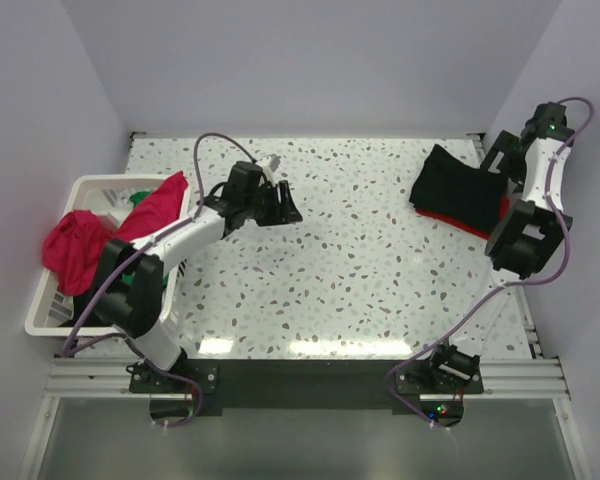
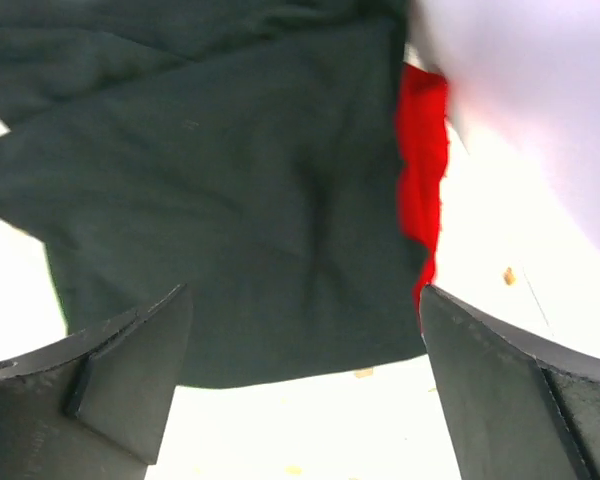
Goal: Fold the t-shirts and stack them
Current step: Neatly place the folded tshirt to the corner, then reset both grippers
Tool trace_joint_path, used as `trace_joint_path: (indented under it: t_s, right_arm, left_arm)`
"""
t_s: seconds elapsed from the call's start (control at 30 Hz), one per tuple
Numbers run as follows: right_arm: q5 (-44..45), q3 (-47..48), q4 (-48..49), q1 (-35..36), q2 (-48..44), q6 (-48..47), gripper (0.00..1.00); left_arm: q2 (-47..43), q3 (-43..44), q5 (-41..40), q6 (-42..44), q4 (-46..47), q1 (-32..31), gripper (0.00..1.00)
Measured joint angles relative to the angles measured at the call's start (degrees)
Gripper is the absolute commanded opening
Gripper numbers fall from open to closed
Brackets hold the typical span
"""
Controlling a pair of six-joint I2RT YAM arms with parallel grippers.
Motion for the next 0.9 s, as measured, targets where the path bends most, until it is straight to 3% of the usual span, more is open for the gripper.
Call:
trace_joint_path:
  t_s: [0.23, 0.47, 0.63, 0.9]
  right_arm:
    - [3.82, -16.90, 6.29, -0.13, -10.73, 0.02, 0.99]
    - [1.95, -32.70, 13.75, 3.43, -28.13, 0.33, 0.99]
    - [-0.68, -41.75, 17.44, 14.36, -37.68, 1.64, 0.99]
    - [-7.32, -66.40, 21.92, 33.09, -55.04, 5.33, 0.99]
  left_arm:
    - [-6.60, -0.90, -2.84, 0.17, -1.64, 0.00, 0.60]
    - [-14.99, -6.62, -6.73, -0.07, -1.95, 0.00, 0.60]
    - [-22.47, -12.31, -10.82, -0.55, -2.14, -0.02, 0.60]
    - [-32.57, -16.96, -17.49, -2.19, -2.89, -0.07, 0.61]
